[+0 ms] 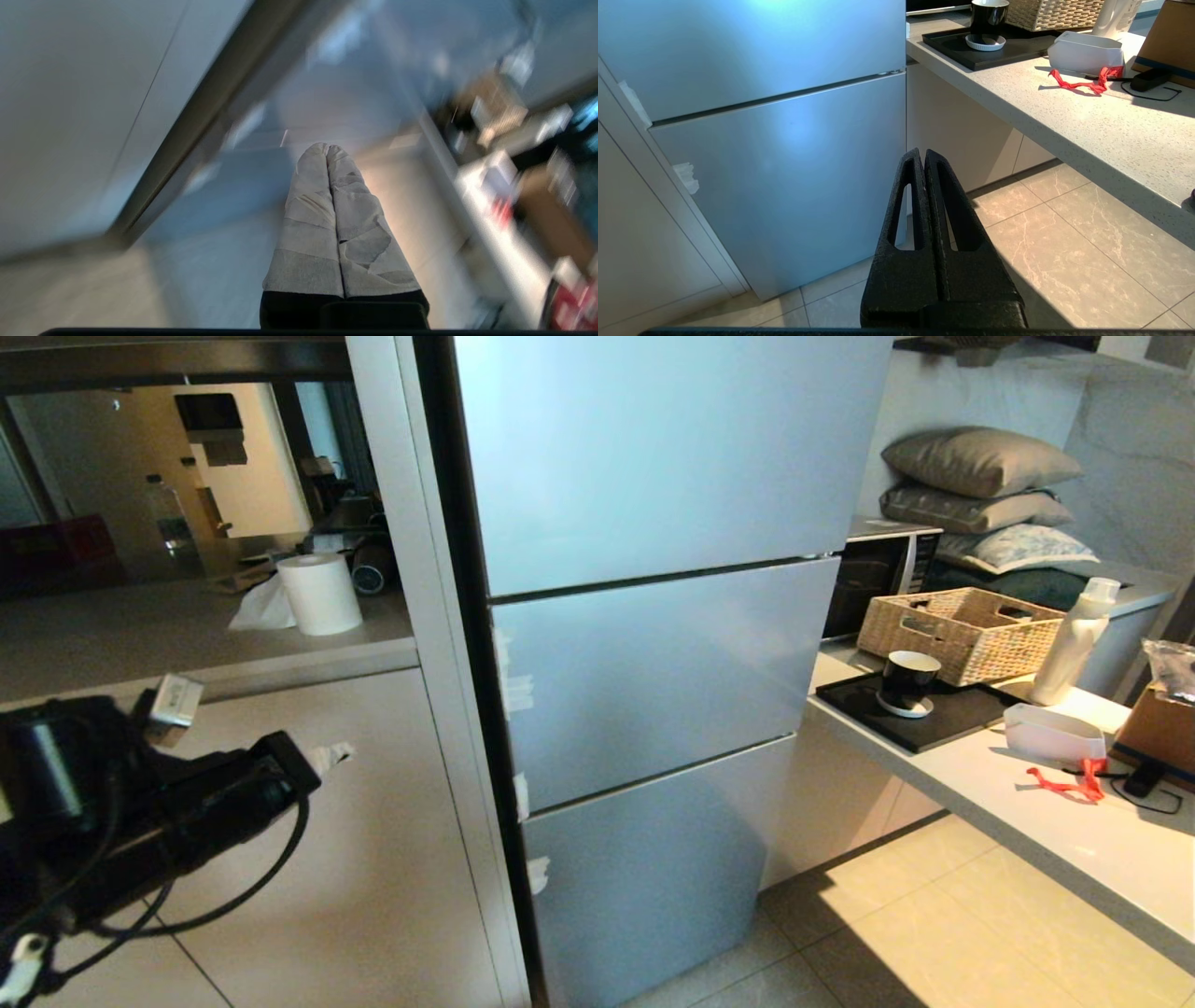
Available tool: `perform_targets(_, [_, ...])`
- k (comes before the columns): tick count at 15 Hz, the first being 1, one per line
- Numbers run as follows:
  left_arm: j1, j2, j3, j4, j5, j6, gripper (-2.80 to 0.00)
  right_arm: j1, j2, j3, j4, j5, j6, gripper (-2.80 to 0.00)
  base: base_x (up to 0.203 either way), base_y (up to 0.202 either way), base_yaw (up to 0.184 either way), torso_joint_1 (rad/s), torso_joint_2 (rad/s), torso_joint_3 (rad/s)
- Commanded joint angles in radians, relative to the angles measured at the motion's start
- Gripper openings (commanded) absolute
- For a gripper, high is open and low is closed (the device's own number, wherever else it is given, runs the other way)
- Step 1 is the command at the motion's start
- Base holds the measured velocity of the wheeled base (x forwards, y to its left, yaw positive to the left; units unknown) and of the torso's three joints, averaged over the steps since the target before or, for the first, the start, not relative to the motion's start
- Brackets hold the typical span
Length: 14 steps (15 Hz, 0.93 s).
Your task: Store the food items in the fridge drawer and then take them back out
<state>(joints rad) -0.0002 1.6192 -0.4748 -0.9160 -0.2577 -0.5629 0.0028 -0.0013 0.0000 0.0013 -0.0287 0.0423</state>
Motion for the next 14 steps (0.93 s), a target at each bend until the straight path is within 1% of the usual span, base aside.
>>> perform_targets(1, [-0.019, 0.286, -0.156, -0.134, -0.004, -0.109, -2.80, 0.000, 0.001, 0.000, 0.000, 0.000, 0.001, -2.80, 0.000, 0.000, 0.000, 0.000, 0.00, 0.000])
perform_targets(2, [-0.048, 0.319, -0.212, -0.162, -0.005, -0.192, -2.80, 0.000, 0.001, 0.000, 0.000, 0.000, 0.001, -2.80, 0.000, 0.000, 0.000, 0.000, 0.00, 0.000])
perform_targets(3, [-0.073, 0.345, -0.257, -0.169, -0.002, -0.222, -2.80, 0.000, 0.001, 0.000, 0.000, 0.000, 0.001, -2.80, 0.000, 0.000, 0.000, 0.000, 0.00, 0.000])
perform_targets(5, [-0.121, 0.412, -0.352, -0.174, 0.032, -0.238, -2.80, 0.000, 0.001, 0.000, 0.000, 0.000, 0.001, -2.80, 0.000, 0.000, 0.000, 0.000, 0.00, 0.000])
perform_targets(7, [-0.156, 0.476, -0.448, -0.170, 0.075, -0.240, -2.80, 0.000, 0.001, 0.000, 0.000, 0.000, 0.001, -2.80, 0.000, 0.000, 0.000, 0.000, 0.00, 0.000])
perform_targets(8, [-0.170, 0.495, -0.478, -0.170, 0.090, -0.241, -2.80, 0.000, 0.001, 0.000, 0.000, 0.000, 0.001, -2.80, 0.000, 0.000, 0.000, 0.000, 0.00, 0.000])
perform_targets(10, [-0.186, 0.531, -0.541, -0.176, 0.100, -0.245, -2.80, 0.000, 0.001, 0.000, 0.000, 0.000, 0.001, -2.80, 0.000, 0.000, 0.000, 0.000, 0.00, 0.000])
perform_targets(13, [-0.198, 0.579, -0.639, -0.178, 0.149, -0.255, -2.80, 0.000, 0.001, 0.000, 0.000, 0.000, 0.001, -2.80, 0.000, 0.000, 0.000, 0.000, 0.00, 0.000])
perform_targets(14, [-0.205, 0.597, -0.672, -0.178, 0.156, -0.264, -2.80, 0.000, 0.001, 0.000, 0.000, 0.000, 0.001, -2.80, 0.000, 0.000, 0.000, 0.000, 0.00, 0.000])
